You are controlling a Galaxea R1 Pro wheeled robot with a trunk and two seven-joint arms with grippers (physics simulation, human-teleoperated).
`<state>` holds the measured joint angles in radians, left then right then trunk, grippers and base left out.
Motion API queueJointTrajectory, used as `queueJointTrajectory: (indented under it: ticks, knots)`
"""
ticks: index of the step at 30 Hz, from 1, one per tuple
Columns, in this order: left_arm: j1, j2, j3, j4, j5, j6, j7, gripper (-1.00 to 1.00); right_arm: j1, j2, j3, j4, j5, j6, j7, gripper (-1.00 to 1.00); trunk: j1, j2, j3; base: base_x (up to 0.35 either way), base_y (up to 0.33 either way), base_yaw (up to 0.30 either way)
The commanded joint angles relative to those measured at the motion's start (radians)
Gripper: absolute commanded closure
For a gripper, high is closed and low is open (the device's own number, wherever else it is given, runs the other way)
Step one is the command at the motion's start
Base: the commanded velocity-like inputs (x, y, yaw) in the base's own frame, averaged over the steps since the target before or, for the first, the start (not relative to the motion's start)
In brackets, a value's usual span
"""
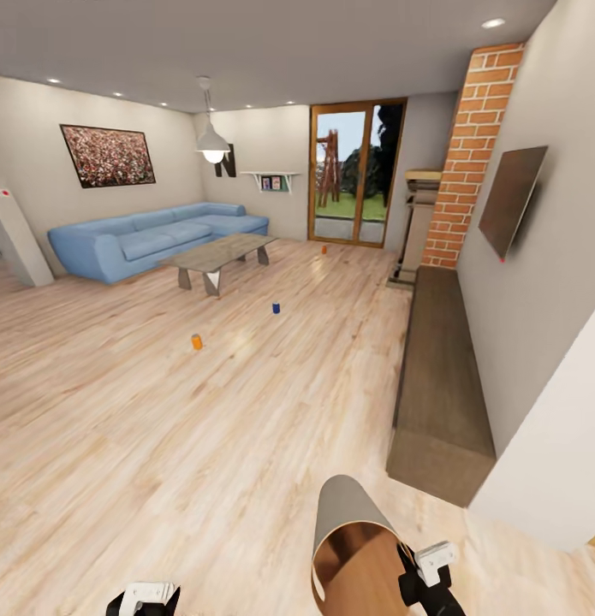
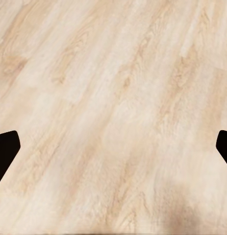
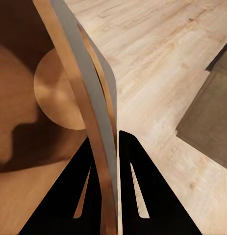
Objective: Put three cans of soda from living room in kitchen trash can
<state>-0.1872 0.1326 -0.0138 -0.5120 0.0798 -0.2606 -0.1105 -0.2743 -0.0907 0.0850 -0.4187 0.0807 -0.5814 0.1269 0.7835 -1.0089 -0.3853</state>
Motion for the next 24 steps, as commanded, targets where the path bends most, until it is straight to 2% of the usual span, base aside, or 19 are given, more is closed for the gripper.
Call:
queueJointTrajectory:
  ticks: [1, 13, 20, 24]
  knots:
    - [0.000, 0.000, 0.000, 0.000, 0.000, 0.000, 0.000, -1.00, 0.000, 0.000, -0.002, -0.002, -0.004, 0.000, 0.010, 1.00, 0.000, 0.000, 0.000, 0.000, 0.000, 0.228]
    - [0.000, 0.000, 0.000, 0.001, 0.000, 0.000, 0.000, -1.00, -0.001, 0.000, -0.002, -0.002, -0.004, 0.000, 0.010, 1.00, 0.000, 0.000, 0.000, 0.008, 0.000, 0.228]
    - [0.000, 0.000, 0.000, 0.001, 0.000, 0.000, 0.000, -1.00, -0.001, 0.000, -0.002, -0.002, -0.004, 0.000, 0.010, 1.00, 0.000, 0.000, 0.000, 0.113, 0.000, 0.185]
    - [0.000, -0.001, 0.000, 0.001, 0.000, 0.000, 0.000, -1.00, -0.001, 0.000, -0.002, -0.002, -0.004, 0.000, 0.010, 1.00, 0.000, 0.000, 0.000, 0.202, 0.000, 0.071]
